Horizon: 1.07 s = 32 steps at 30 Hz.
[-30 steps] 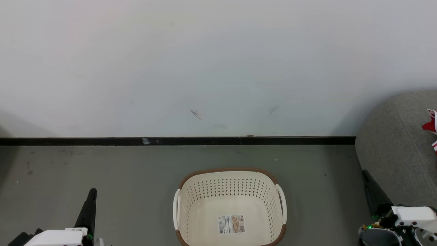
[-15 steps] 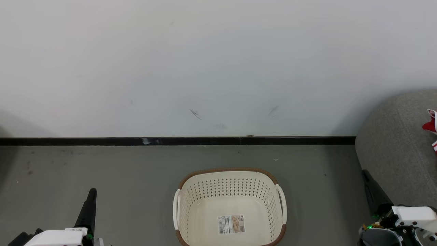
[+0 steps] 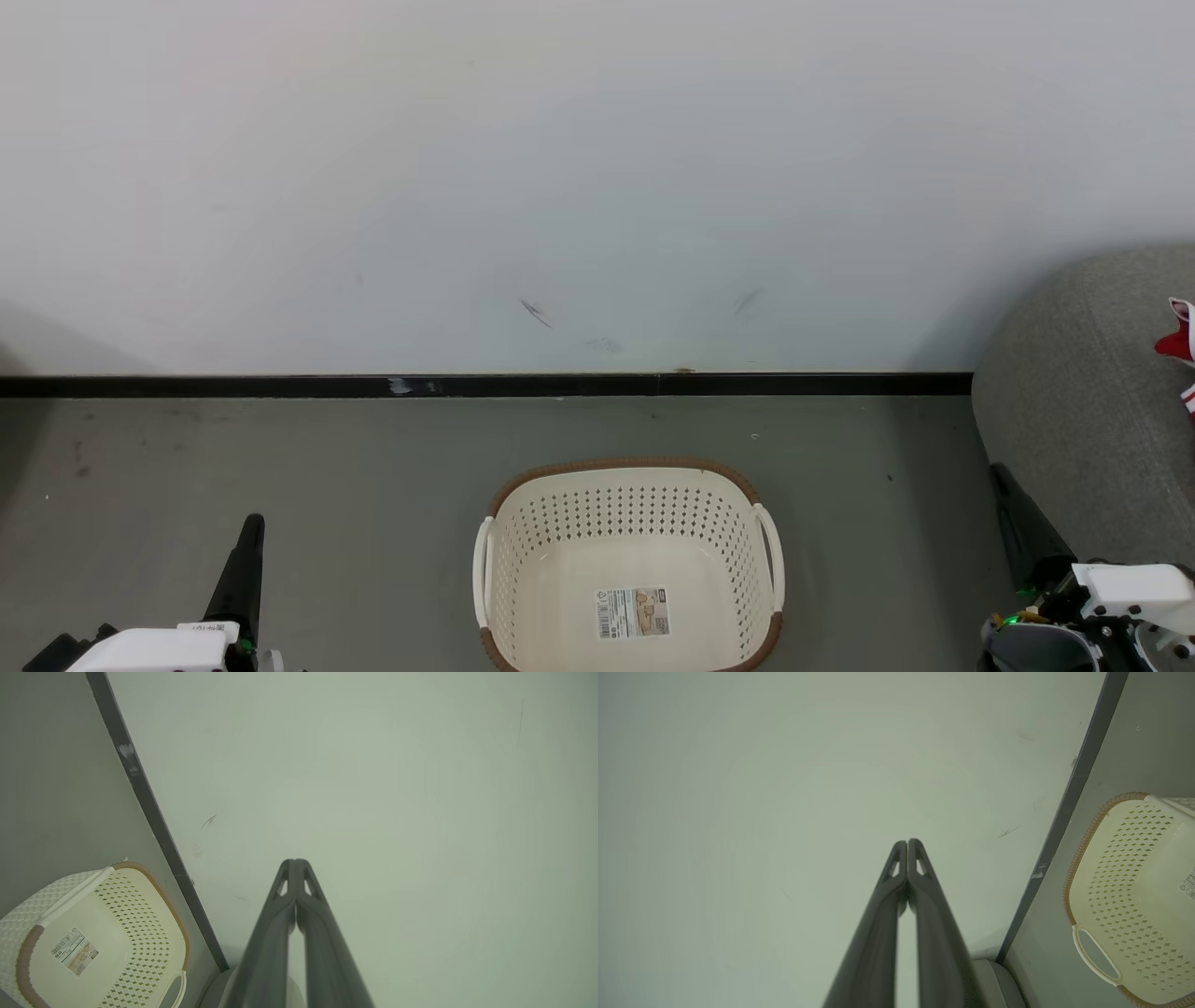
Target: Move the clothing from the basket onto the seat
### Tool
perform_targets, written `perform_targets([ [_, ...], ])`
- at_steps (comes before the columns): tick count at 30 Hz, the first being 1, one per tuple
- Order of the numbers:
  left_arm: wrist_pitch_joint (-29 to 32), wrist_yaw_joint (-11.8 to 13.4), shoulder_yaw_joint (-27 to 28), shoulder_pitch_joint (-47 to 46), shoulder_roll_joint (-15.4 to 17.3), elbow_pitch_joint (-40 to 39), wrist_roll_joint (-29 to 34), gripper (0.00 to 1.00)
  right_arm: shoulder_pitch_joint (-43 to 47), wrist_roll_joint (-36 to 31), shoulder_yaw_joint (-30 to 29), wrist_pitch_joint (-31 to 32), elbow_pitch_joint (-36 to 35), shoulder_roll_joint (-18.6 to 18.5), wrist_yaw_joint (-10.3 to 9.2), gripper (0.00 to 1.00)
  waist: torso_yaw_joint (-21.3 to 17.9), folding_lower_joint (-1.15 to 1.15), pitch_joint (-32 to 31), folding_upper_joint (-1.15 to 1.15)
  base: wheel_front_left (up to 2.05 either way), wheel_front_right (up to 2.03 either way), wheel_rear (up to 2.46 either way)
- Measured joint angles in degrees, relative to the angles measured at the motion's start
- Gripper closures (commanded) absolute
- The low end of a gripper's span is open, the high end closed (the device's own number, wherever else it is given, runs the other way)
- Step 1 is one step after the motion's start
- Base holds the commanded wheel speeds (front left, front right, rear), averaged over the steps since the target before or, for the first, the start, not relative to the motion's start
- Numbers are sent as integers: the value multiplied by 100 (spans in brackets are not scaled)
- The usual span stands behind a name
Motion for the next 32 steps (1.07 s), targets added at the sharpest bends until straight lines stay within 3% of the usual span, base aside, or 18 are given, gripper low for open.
perform_targets([
  [32,7,0,18,0,-4,-5,2,100,-1,-9,-32,16,3,19,0,100,0,0,0,0,0,0,0],
])
